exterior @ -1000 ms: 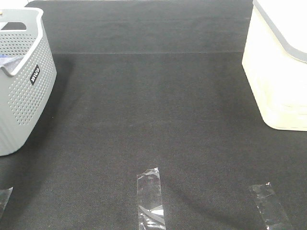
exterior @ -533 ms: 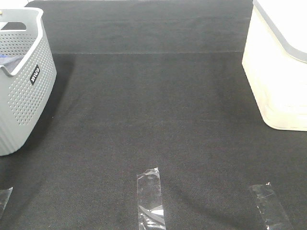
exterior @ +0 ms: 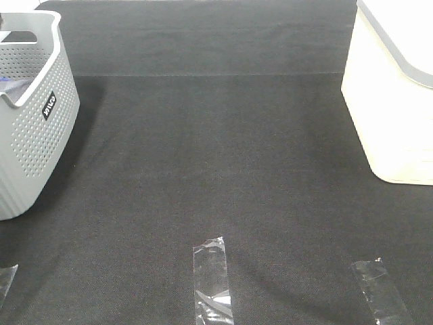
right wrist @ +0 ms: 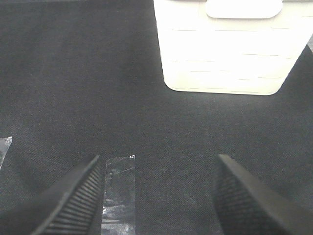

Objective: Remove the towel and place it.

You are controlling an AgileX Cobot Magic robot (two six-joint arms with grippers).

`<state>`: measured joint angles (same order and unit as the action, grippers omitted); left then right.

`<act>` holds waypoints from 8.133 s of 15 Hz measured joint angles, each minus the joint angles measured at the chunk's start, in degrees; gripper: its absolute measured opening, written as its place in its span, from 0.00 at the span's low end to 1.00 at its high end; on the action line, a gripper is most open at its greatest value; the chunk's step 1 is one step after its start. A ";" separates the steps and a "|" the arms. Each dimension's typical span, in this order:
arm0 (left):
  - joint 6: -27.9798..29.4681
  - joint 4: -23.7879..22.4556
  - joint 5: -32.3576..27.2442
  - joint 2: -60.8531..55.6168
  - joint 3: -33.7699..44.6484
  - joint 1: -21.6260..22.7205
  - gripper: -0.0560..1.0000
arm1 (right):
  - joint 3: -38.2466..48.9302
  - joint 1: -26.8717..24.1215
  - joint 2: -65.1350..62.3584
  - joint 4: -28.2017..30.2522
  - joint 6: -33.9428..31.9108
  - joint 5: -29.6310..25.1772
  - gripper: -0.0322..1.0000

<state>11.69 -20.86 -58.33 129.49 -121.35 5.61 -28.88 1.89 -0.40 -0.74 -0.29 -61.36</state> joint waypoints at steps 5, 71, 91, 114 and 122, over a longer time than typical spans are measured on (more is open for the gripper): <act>-1.09 -0.06 -1.60 4.98 -1.32 0.00 0.56 | 0.00 0.00 0.00 0.00 0.00 0.00 0.63; -35.64 30.19 -2.35 -27.67 -1.55 -52.77 0.05 | -1.26 0.00 88.41 -98.61 115.79 6.42 0.78; -27.79 18.85 -1.66 -27.67 -1.55 -52.77 0.05 | -10.54 8.65 101.24 -98.03 120.03 9.63 0.03; -3.84 7.51 48.53 -13.12 -7.56 -27.44 0.05 | -96.54 8.65 106.46 -8.71 12.20 14.04 0.03; -4.07 6.07 70.53 -9.85 -7.79 -22.57 0.05 | -100.44 9.34 107.95 -8.88 15.07 31.63 0.03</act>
<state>7.62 -14.78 12.20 119.63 -129.14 -16.96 -129.32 11.23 107.54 -9.63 14.78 -29.74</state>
